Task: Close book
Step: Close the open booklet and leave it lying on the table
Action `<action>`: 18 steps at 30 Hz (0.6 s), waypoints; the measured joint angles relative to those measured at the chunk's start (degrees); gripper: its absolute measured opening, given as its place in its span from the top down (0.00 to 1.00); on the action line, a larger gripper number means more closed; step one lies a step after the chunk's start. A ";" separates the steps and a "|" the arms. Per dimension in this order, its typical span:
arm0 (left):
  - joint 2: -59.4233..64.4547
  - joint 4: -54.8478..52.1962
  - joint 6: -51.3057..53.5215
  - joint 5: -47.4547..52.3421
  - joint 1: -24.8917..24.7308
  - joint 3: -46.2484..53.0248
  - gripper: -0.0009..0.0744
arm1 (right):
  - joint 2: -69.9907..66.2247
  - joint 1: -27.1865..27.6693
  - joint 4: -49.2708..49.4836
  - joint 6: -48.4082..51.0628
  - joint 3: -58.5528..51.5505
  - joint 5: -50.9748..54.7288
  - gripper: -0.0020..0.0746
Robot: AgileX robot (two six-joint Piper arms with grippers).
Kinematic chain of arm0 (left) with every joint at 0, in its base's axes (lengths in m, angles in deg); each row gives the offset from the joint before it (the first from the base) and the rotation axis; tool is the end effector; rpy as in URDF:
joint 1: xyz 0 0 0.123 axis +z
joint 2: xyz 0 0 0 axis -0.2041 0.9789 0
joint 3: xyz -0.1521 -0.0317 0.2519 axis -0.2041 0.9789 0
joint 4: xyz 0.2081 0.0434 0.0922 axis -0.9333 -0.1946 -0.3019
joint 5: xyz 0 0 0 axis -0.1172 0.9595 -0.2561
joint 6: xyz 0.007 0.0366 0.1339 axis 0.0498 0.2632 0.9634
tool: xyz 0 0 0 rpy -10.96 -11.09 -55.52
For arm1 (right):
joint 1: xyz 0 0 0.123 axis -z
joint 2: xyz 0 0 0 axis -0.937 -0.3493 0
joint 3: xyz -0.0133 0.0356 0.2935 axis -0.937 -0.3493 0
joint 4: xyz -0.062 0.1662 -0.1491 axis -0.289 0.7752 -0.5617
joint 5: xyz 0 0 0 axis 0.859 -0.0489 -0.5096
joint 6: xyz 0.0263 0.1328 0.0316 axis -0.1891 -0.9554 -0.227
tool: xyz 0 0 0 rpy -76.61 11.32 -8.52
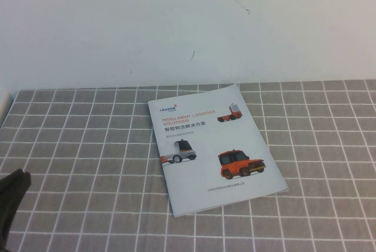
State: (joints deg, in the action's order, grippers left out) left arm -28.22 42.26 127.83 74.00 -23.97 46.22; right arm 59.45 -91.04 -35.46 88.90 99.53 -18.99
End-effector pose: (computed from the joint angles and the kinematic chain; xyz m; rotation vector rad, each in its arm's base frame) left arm 0.1070 -0.0376 0.2836 0.3534 1.6055 -0.1494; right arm 0.0676 0.0305 0.2587 -0.6680 1.8727 0.0797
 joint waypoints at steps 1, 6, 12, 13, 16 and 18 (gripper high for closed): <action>0.00 0.00 0.00 0.00 0.00 0.00 0.99 | 0.30 0.00 0.00 0.00 -0.29 -0.56 0.98; 0.00 0.00 0.12 0.00 0.00 0.00 0.99 | 0.40 0.00 0.00 0.00 -0.72 -1.17 0.98; 0.00 0.00 0.12 0.10 0.00 0.00 0.99 | 0.45 0.00 0.00 -0.11 -0.85 -1.17 0.98; 0.00 0.00 0.12 0.10 0.00 0.00 0.99 | 0.45 0.00 0.00 -0.11 -0.85 -1.17 0.98; 0.00 0.00 0.12 0.10 0.00 0.00 0.99 | 0.45 0.00 0.00 -0.11 -0.85 -1.17 0.98; 0.00 0.00 0.12 0.21 0.00 0.00 0.99 | 0.45 0.00 0.00 -0.11 -0.85 -1.17 0.98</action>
State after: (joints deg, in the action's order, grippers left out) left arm -28.22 42.26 127.95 74.21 -23.97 46.22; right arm 59.90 -91.04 -35.46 88.78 98.68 -20.16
